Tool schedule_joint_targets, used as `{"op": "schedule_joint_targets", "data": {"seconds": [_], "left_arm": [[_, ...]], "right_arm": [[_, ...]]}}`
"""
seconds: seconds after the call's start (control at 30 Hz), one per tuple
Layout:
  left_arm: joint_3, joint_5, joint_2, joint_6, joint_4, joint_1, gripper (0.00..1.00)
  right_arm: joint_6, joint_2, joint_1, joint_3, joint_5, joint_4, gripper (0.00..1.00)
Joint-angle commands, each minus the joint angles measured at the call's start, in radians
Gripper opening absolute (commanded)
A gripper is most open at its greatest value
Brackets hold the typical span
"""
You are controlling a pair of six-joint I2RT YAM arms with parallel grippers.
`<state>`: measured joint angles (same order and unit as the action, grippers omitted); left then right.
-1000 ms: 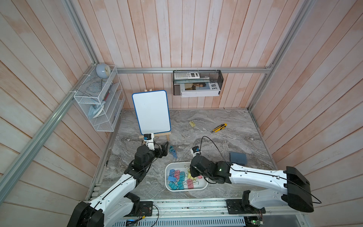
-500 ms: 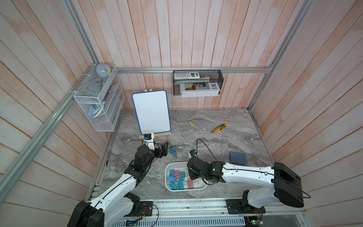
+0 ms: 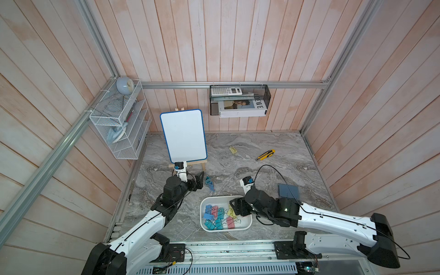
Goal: Put the binder clips in the storage box
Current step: Place the binder clip in the storage box, then pick up the binder clip at the center of the board.
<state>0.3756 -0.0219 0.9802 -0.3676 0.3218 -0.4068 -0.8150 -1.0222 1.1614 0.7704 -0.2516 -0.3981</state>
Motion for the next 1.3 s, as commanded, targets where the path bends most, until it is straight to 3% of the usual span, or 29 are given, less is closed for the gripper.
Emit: {"op": "schedule_joint_targets", "data": {"seconds": [0.0, 0.1, 0.2, 0.37, 0.73, 1.1, 1.27], "left_arm": [[0.010, -0.012, 0.000, -0.001, 0.019, -0.003, 1.00], [0.009, -0.020, -0.001, -0.007, 0.023, -0.003, 1.00], [0.003, -0.028, 0.001, -0.017, 0.036, -0.003, 1.00], [0.005, -0.037, 0.023, -0.025, 0.054, -0.003, 1.00], [-0.002, -0.049, 0.056, -0.033, 0.080, 0.000, 1.00], [-0.005, -0.046, 0.030, -0.031, 0.062, 0.000, 1.00], [-0.006, -0.028, 0.037, -0.019, 0.057, 0.000, 1.00]], "right_arm": [[0.036, 0.049, -0.117, -0.006, -0.008, 0.054, 0.79], [0.079, 0.008, -0.318, 0.017, 0.125, 0.120, 0.79], [0.131, -0.133, -0.488, 0.097, 0.214, 0.148, 0.78], [0.232, -0.455, -0.627, 0.292, 0.266, 0.173, 0.74], [0.697, -1.052, -0.590, 0.946, -0.064, -0.097, 0.71], [0.888, -1.483, -0.532, 1.525, -0.252, -0.340, 0.64], [0.941, -1.681, -0.515, 1.814, -0.392, -0.465, 0.51]]}}
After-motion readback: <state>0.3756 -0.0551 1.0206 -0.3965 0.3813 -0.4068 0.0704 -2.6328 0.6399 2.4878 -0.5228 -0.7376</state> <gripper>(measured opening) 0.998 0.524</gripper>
